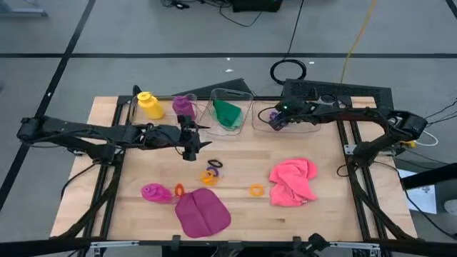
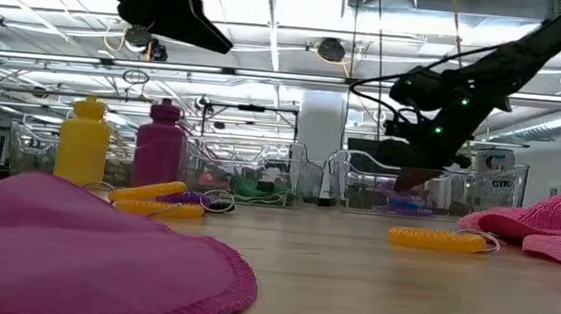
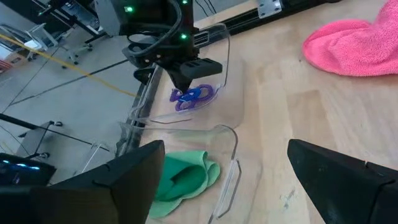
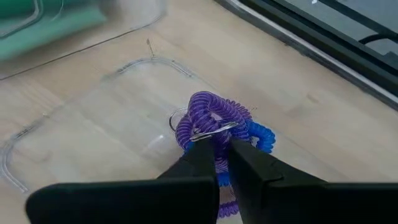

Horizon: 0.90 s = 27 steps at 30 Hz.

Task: Pick & Place Sports Items
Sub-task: Put the purple spring keychain into the right transparent bin

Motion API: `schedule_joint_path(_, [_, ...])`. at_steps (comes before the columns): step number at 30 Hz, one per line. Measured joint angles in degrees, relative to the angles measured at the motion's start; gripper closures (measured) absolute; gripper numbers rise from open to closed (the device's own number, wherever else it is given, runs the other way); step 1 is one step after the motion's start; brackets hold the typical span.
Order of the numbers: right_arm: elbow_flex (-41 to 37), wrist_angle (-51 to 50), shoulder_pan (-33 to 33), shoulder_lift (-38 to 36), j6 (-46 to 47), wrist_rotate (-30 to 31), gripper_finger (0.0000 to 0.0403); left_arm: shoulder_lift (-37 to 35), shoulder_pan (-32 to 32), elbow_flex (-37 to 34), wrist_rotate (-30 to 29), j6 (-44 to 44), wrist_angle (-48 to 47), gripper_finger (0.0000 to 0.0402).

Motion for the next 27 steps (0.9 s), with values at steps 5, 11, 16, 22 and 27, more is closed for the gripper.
schedule_joint_path(5, [0.0, 0.3, 0.0, 0.0, -0.5, 0.0, 0.0402, 0.0, 0.0, 0.0, 0.0, 0.0, 0.0, 0.0117])
schedule_joint_path(11, [0.0, 1.0, 0.0, 0.0, -0.8, 0.0, 0.0402, 0.0, 0.0, 0.0, 0.0, 0.0, 0.0, 0.0117])
schedule_joint_path(16, [0.0, 1.1, 0.0, 0.0, -0.6, 0.0, 0.0402, 0.0, 0.0, 0.0, 0.0, -0.1, 0.0, 0.0117])
schedule_joint_path(22, [0.0, 0.6, 0.0, 0.0, -0.6, 0.0, 0.0402, 0.0, 0.0, 0.0, 0.0, -0.1, 0.0, 0.0117])
schedule_joint_path(27, [0.0, 0.0, 0.0, 0.0, -1.2, 0.0, 0.0402, 0.0, 0.0, 0.0, 0.0, -0.2, 0.0, 0.0117])
